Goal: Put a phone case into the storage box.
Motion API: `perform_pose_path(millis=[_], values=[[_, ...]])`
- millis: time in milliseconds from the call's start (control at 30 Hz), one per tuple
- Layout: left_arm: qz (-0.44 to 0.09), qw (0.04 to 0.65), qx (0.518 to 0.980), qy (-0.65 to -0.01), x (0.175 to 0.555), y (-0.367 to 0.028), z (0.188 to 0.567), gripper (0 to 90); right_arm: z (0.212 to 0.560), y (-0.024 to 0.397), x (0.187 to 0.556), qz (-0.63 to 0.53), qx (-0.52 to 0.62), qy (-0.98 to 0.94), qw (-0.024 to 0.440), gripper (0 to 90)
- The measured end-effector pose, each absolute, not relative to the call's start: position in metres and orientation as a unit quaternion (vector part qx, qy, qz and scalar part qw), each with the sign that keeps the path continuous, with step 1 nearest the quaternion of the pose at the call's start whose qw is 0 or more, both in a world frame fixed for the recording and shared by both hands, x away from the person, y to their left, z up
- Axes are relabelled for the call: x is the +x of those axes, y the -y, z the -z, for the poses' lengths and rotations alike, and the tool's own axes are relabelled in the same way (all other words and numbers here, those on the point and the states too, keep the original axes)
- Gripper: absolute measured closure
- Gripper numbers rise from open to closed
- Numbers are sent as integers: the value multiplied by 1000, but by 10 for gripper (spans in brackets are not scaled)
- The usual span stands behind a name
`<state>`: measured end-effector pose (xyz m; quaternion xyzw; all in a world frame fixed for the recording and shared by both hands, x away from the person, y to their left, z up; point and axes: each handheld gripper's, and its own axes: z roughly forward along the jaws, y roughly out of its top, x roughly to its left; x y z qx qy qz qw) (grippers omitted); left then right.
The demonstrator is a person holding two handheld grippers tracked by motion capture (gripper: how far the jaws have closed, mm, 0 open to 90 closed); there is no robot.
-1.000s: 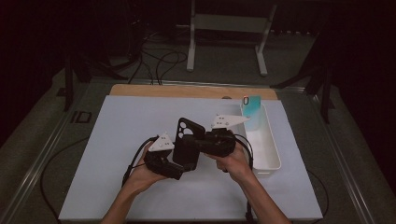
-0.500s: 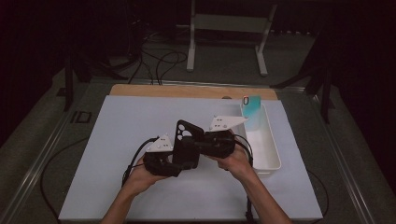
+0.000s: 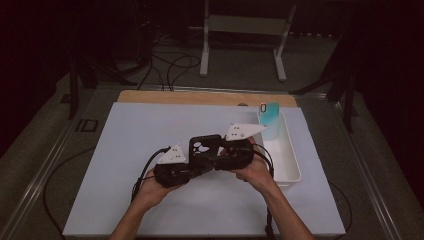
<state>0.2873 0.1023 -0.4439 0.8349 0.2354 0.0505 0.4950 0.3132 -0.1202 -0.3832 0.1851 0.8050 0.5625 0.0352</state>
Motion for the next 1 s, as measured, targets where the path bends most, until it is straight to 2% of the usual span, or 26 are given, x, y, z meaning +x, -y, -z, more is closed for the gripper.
perform_pose_path(millis=[200, 267, 567, 1000], values=[[-52, 499, 832, -235, 287, -103, 443, 849, 384, 121, 314, -562, 190, -804, 36, 421], [-55, 499, 832, -236, 286, -103, 442, 853, 384, 121, 314, -560, 196, -804, 39, 335], [-74, 502, 822, -259, 288, -108, 440, 854, 390, 124, 316, -551, 225, -802, 49, 256], [-98, 490, 817, -289, 289, -110, 441, 852, 393, 126, 315, -538, 258, -799, 76, 224]])
